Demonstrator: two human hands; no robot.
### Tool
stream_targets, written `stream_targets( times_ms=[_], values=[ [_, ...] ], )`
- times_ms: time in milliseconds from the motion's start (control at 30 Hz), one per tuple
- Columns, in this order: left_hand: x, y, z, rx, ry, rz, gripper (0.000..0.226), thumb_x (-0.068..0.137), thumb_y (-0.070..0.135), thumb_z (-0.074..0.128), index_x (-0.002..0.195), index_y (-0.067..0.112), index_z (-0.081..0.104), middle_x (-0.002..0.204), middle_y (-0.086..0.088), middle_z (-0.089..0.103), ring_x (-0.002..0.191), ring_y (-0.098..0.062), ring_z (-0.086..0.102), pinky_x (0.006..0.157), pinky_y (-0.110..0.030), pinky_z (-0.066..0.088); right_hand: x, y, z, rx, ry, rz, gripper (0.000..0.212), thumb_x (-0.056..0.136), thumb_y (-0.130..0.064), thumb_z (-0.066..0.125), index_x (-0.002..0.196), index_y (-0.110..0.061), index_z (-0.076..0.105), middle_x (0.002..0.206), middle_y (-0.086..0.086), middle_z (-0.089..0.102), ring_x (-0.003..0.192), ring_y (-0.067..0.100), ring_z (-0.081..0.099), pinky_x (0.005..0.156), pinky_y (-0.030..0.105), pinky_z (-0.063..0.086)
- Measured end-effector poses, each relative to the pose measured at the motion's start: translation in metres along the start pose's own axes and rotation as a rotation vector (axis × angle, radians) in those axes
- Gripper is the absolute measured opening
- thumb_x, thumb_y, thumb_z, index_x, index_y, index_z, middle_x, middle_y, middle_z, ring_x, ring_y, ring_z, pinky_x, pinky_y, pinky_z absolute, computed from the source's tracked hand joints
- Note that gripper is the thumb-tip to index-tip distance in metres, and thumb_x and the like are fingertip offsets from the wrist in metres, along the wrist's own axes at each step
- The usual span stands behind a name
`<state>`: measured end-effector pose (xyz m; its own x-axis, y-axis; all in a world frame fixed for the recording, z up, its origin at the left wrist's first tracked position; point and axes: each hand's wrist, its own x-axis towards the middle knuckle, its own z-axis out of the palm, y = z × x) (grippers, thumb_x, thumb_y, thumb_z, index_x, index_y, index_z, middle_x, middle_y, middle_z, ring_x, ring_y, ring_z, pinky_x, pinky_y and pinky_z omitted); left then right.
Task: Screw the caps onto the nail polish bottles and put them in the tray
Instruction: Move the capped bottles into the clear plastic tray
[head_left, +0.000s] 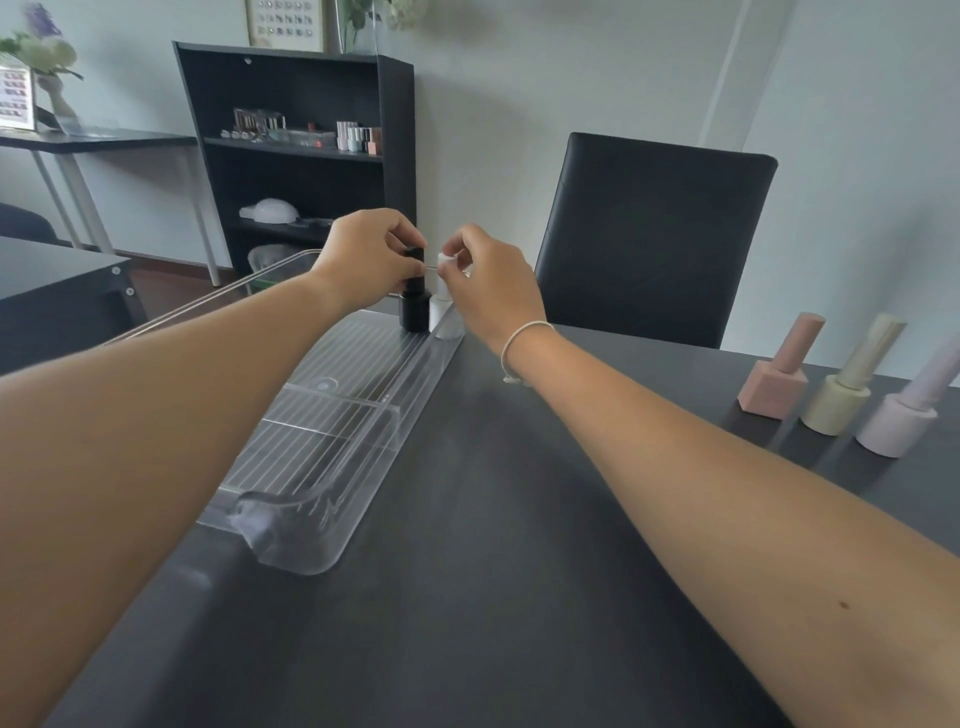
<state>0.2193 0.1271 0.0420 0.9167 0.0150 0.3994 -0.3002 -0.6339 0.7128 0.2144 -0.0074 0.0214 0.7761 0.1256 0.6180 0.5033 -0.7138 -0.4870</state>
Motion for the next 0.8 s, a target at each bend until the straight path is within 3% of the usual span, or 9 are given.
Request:
stream_targets(
  times_ms=[200, 433, 600, 700, 800],
  values=[
    [-0.001, 0.001, 0.001, -0.002, -0.013, -0.001, 0.023, 0.082, 0.007, 0.065, 0.104, 0.012, 0.06, 0.094, -0.008, 0.065, 0.077, -0.015, 0.064, 0.061, -0.015, 0.048, 0.002, 0.0, -0.003, -0.02, -0.012, 0.006, 0.017, 0.094, -0.017, 0.046, 0.104, -0.007, 0.056, 0.102, 0.012, 0.066, 0.085, 0.02, 0.059, 0.07, 0.021, 0.043],
    [-0.004, 0.0, 0.001, 0.019, -0.019, -0.004, 0.024, 0.083, 0.008, 0.065, 0.106, 0.013, 0.059, 0.095, -0.008, 0.064, 0.079, -0.018, 0.064, 0.063, -0.017, 0.048, -0.001, 0.0, -0.005, -0.018, -0.027, 0.024, 0.018, 0.093, -0.018, 0.046, 0.105, -0.008, 0.055, 0.102, 0.011, 0.065, 0.08, 0.018, 0.054, 0.062, 0.02, 0.038],
    [-0.006, 0.013, -0.005, 0.043, 0.04, 0.03, 0.024, 0.084, 0.011, 0.064, 0.107, 0.015, 0.061, 0.104, -0.005, 0.062, 0.089, -0.02, 0.06, 0.077, -0.029, 0.052, -0.007, -0.001, -0.028, 0.021, -0.009, 0.054, 0.02, 0.09, -0.022, 0.052, 0.106, -0.011, 0.055, 0.106, 0.005, 0.062, 0.085, 0.017, 0.054, 0.073, 0.029, 0.047],
    [-0.008, 0.028, -0.007, 0.057, 0.087, 0.081, 0.022, 0.085, 0.013, 0.062, 0.106, 0.017, 0.062, 0.102, -0.001, 0.062, 0.089, -0.016, 0.058, 0.07, -0.02, 0.047, -0.016, 0.004, -0.049, 0.008, 0.016, 0.075, 0.02, 0.09, -0.02, 0.05, 0.107, -0.012, 0.055, 0.106, 0.004, 0.061, 0.087, 0.015, 0.052, 0.071, 0.024, 0.038],
    [-0.013, 0.051, -0.003, 0.037, 0.07, 0.132, 0.021, 0.085, 0.014, 0.061, 0.105, 0.016, 0.062, 0.101, -0.002, 0.063, 0.089, -0.016, 0.059, 0.077, -0.026, 0.051, -0.029, 0.013, -0.077, -0.01, 0.07, 0.088, 0.02, 0.09, -0.022, 0.05, 0.106, -0.012, 0.056, 0.106, 0.003, 0.062, 0.086, 0.012, 0.052, 0.07, 0.022, 0.038]
  ],
)
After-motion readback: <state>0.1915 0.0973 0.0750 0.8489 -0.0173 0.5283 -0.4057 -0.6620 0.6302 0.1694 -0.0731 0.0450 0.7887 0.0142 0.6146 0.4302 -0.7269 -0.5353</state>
